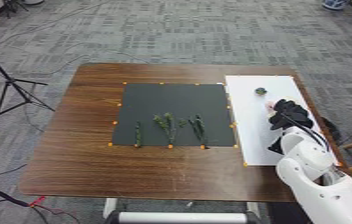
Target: Arrange flowers
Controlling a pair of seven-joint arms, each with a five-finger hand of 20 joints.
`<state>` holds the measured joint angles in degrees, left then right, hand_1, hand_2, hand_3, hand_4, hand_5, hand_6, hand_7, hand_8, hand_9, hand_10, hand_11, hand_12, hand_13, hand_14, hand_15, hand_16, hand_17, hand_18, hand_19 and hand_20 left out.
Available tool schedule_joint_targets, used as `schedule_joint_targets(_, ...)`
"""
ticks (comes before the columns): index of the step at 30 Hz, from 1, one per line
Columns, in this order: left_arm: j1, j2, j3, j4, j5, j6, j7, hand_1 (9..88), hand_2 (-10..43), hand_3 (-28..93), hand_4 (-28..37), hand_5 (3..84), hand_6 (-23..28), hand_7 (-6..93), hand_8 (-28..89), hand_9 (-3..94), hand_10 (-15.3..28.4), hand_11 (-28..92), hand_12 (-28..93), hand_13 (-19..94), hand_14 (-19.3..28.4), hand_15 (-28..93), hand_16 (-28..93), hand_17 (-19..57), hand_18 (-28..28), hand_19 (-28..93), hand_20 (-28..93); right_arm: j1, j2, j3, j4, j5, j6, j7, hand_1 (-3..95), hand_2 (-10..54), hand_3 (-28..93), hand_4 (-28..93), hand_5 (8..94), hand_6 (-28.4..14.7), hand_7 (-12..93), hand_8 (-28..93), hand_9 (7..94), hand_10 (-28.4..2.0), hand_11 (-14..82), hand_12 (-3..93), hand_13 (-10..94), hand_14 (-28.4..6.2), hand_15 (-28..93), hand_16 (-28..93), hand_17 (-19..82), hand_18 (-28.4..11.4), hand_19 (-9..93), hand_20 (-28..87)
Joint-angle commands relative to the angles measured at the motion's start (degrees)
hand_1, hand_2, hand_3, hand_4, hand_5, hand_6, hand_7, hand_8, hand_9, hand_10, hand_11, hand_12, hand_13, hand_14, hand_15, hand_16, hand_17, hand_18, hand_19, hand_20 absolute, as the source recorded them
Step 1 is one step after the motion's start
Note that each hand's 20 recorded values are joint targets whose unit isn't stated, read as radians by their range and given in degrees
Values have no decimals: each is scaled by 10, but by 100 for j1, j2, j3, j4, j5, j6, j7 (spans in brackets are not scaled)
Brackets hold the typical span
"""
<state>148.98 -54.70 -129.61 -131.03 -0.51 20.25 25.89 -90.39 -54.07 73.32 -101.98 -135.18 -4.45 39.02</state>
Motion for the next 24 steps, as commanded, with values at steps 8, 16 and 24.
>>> schedule_joint_targets(8,-14,24,80,-9,-10,81,-6,223,180,698,-283,368,86,84,-72,297,138,130,112,214,141,257,-38,-49,118,243,109,-164,-35,-116,129,-144,132,-177,565,-95,765,-283,591,-32,154,-116,652,-119,140,129,722,-84,732,303,341,-245,847,357)
schedule_joint_targets(16,-36,48,66,9,5,86,-40,224,180,696,-283,368,86,86,-72,297,138,132,112,214,141,258,-38,-49,118,242,108,-234,-36,-255,145,-203,535,-206,619,-95,636,-283,741,-13,206,13,815,-89,44,282,762,-78,733,277,364,-245,847,386)
schedule_joint_targets(24,30,10,29,-15,-12,67,-1,223,180,697,-283,368,86,84,-72,296,137,131,112,214,141,258,-40,-50,118,243,108,-274,11,-178,-261,-122,1034,-215,602,-94,667,-283,777,-5,239,37,819,-90,42,271,776,-75,725,281,374,-245,851,386)
